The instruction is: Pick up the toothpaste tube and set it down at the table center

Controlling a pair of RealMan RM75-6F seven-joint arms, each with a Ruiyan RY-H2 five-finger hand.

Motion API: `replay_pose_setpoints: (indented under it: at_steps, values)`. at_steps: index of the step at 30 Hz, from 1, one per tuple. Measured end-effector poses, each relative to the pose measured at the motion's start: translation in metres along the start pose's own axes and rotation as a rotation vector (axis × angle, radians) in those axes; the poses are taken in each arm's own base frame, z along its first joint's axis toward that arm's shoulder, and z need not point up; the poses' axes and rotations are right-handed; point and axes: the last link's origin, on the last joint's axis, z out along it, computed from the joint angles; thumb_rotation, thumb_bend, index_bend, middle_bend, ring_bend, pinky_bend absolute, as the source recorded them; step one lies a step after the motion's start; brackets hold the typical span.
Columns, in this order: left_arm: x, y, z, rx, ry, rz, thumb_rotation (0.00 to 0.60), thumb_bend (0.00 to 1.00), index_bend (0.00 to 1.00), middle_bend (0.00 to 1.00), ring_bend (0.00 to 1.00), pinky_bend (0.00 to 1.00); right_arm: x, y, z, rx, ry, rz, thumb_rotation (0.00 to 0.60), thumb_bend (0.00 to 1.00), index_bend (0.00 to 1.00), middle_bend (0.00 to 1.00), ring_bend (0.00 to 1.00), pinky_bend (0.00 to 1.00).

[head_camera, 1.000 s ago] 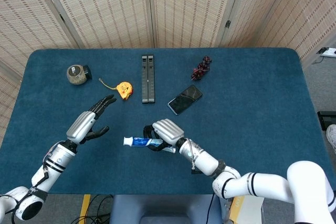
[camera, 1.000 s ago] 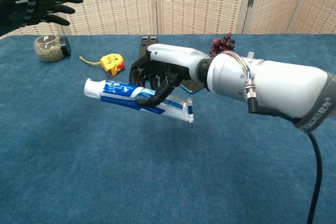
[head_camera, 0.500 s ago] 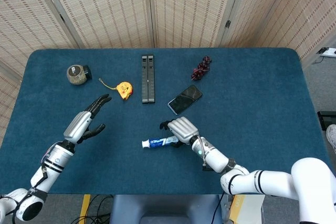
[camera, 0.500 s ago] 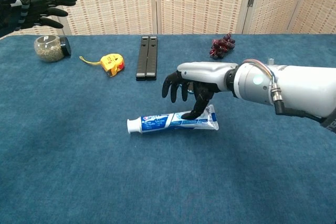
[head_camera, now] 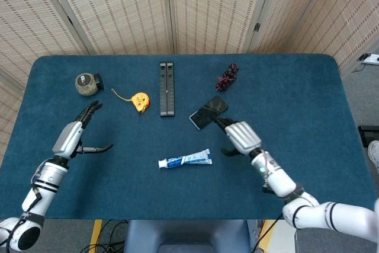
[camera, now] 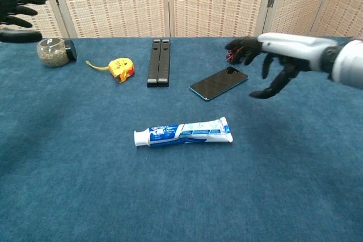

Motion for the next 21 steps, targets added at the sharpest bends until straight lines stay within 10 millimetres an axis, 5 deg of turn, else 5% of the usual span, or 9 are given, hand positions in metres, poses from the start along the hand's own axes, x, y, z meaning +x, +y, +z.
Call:
replay_pose_setpoints:
  at_steps: [8,21]
  values:
    - [0.036,-0.036,-0.025,0.135,0.154,0.096,0.600,0.08,0.01,0.00,0.00,0.13,0.041,0.059,-0.084,-0.117,0.159,-0.072,0.600,0.41,0.25,0.34,0.29,0.36]
    - [0.042,-0.064,-0.101,0.241,0.247,0.373,0.600,0.08,0.01,0.00,0.00,0.13,0.027,0.090,-0.186,-0.229,0.237,-0.025,0.600,0.29,0.24,0.26,0.25,0.36]
